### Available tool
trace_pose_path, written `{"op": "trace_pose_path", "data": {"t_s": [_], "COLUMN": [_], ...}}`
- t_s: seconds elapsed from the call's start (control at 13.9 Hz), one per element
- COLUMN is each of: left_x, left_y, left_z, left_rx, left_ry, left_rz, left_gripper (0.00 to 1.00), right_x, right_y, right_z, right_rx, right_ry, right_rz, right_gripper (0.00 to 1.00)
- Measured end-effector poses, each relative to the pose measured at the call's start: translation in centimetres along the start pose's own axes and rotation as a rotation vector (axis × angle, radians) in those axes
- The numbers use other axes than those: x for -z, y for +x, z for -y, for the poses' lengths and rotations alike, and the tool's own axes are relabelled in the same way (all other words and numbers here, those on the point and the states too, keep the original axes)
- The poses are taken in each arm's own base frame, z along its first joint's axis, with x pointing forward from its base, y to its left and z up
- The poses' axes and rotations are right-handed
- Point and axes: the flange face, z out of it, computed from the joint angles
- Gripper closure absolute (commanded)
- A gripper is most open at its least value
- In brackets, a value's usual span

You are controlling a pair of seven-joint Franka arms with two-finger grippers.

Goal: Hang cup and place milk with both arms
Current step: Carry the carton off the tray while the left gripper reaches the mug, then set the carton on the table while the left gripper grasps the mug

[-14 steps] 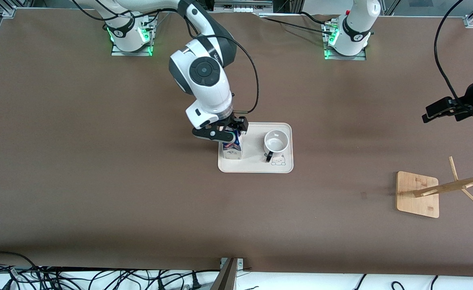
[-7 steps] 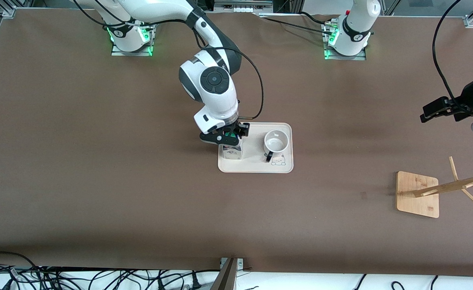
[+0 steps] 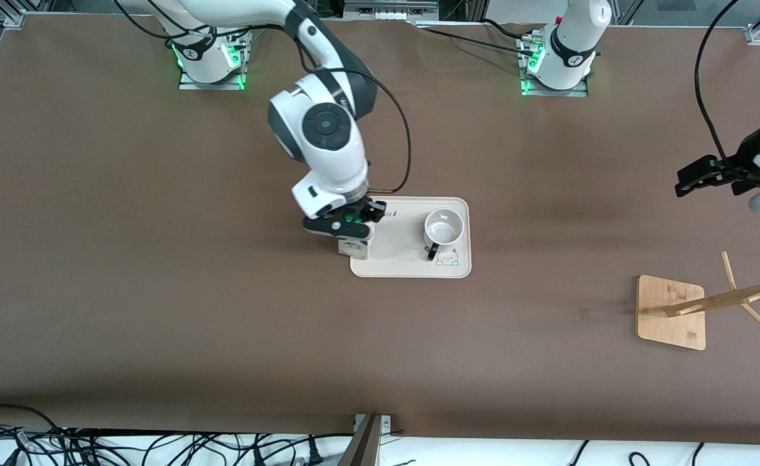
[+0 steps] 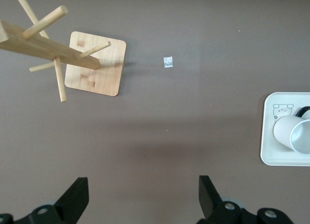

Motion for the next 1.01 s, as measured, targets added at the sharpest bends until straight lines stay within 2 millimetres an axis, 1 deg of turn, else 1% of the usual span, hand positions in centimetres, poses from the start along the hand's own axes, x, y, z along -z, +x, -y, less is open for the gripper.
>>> {"op": "trace_pose_path", "data": {"t_s": [0.14, 0.22, 0.29, 0.36, 0.43, 0.57, 0.65, 0.72, 0.79, 0.86, 0.93, 1.01], "left_x": [0.1, 0.0, -0.4, -1.1, -2.0, -4.3, -5.5, -6.6, -7.9, -9.3, -10.9, -12.6], "left_y": [0.0, 0.0, 0.1, 0.3, 0.5, 1.1, 1.3, 1.6, 1.8, 1.8, 1.6, 1.1], "left_z": [-1.9, -2.7, -3.6, -4.8, -6.2, -9.4, -11.3, -13.1, -15.3, -17.8, -20.4, -23.3], "left_rx": [-0.031, -0.045, -0.062, -0.083, -0.108, -0.165, -0.197, -0.225, -0.256, -0.289, -0.327, -0.367], "left_ry": [0.004, 0.003, 0.002, 0.000, -0.004, -0.013, -0.019, -0.032, -0.053, -0.072, -0.084, -0.089], "left_rz": [-0.001, 0.001, 0.007, 0.020, 0.035, 0.072, 0.088, 0.104, 0.124, 0.149, 0.176, 0.204], "left_gripper": [0.00, 0.00, 0.00, 0.00, 0.00, 0.00, 0.00, 0.00, 0.00, 0.00, 0.00, 0.00], "right_x": [2.9, 3.8, 4.4, 4.4, 4.0, 1.8, 0.5, -0.7, -1.8, -2.7, -3.5, -4.1], "right_y": [3.4, 5.2, 7.0, 8.8, 10.3, 12.8, 13.4, 13.7, 13.8, 13.7, 13.4, 13.1], "right_z": [-4.9, -7.8, -10.9, -14.3, -17.7, -24.8, -28.0, -30.4, -32.2, -33.1, -33.4, -33.5], "right_rx": [0.059, 0.084, 0.106, 0.130, 0.150, 0.174, 0.174, 0.170, 0.165, 0.160, 0.155, 0.155], "right_ry": [-0.007, -0.014, -0.021, -0.027, -0.027, -0.001, 0.012, 0.020, 0.024, 0.025, 0.024, 0.024], "right_rz": [0.032, 0.056, 0.076, 0.098, 0.120, 0.179, 0.207, 0.225, 0.232, 0.232, 0.229, 0.224], "right_gripper": [0.69, 0.69, 0.68, 0.68, 0.68, 0.67, 0.67, 0.66, 0.65, 0.62, 0.57, 0.49]}}
